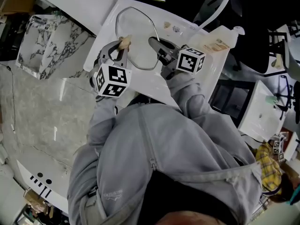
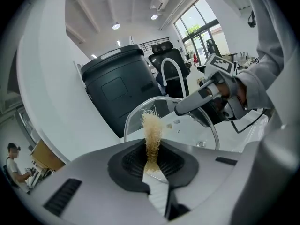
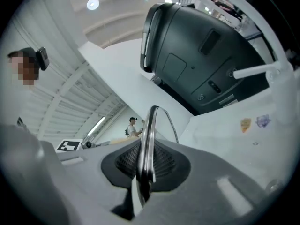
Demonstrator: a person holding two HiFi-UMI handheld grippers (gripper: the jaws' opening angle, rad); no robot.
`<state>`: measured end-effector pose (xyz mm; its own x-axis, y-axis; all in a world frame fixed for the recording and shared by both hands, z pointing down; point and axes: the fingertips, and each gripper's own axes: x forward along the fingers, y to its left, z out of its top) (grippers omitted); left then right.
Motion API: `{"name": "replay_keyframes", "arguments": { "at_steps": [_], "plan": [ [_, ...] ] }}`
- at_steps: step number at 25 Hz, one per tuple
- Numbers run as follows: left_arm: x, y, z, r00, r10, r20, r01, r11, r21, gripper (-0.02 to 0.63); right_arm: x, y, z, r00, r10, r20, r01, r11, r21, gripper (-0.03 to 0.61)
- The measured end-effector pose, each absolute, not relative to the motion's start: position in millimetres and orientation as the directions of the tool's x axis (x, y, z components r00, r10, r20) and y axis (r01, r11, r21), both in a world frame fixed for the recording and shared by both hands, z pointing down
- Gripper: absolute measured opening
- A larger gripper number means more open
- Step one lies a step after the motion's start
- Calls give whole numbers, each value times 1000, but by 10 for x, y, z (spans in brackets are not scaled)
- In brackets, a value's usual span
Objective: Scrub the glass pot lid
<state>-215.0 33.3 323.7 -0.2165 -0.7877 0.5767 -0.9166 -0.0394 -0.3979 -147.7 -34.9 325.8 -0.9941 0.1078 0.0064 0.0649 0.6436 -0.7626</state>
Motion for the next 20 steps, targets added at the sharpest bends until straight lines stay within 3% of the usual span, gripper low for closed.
{"name": "replay_keyframes", "arguments": {
  "at_steps": [8, 16, 20],
  "plan": [
    [-2119, 210, 3339, -193, -768, 610, -918, -79, -390, 37, -1290, -621, 3846, -991, -79, -109, 79, 310, -947, 28],
    [-2170, 173, 3450, -189, -748, 636, -923, -86, -375, 37, -1208, -660, 4558, -968, -234, -87, 98, -37, -994, 28],
    [-2204, 201, 3540, -179, -738, 651, -929, -92, -359, 37, -1128, -712, 4836, -957, -266, -114, 150, -117, -982, 28]
  ]
}}
